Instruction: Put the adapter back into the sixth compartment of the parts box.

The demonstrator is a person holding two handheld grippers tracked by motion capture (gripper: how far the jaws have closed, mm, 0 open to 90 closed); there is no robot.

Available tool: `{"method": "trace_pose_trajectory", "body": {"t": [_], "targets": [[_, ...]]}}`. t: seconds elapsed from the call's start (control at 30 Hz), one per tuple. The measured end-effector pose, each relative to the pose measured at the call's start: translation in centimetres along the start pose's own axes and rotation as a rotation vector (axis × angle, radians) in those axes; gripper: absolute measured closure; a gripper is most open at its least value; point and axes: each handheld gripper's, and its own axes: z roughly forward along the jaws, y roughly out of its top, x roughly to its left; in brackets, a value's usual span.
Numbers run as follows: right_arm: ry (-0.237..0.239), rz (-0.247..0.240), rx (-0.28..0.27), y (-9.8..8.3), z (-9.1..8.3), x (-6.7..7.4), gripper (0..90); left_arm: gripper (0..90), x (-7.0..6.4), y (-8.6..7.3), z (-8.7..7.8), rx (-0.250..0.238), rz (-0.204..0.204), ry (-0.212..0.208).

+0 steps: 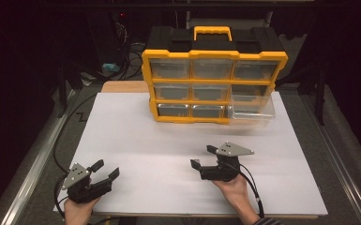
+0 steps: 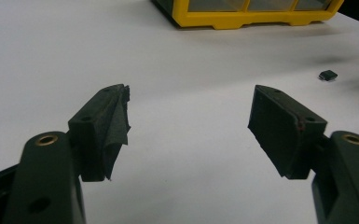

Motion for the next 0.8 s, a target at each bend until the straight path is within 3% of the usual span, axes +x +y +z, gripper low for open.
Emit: {"method": "trace_pose_trajectory", "body": {"t": [0.17, 0.37, 0.53, 0.73, 0.8], "targets": [[0.015, -0.038, 0.088, 1.3, 0.4, -0.1, 16.5, 29.3, 0.0, 0.0, 0.0, 0.0, 0.002, 0.004], [0.004, -0.072, 0.2, 2.6, 1.0, -0.3, 29.3, 29.6, -0.1, 0.0, 0.0, 0.001, 0.001, 0.005], [-0.027, -0.121, 0.363, 3.3, 2.2, -0.6, 37.4, 29.5, -0.2, 0.1, 0.1, 0.004, 0.006, 0.0], [-0.002, -0.115, 0.519, 4.0, 3.5, -0.9, 46.1, 29.5, -0.1, 0.1, 0.2, 0.006, 0.004, -0.001], [0.005, -0.111, 0.545, 4.0, 3.7, -0.9, 47.4, 29.4, -0.1, 0.1, 0.2, 0.007, 0.003, -0.001]]}}
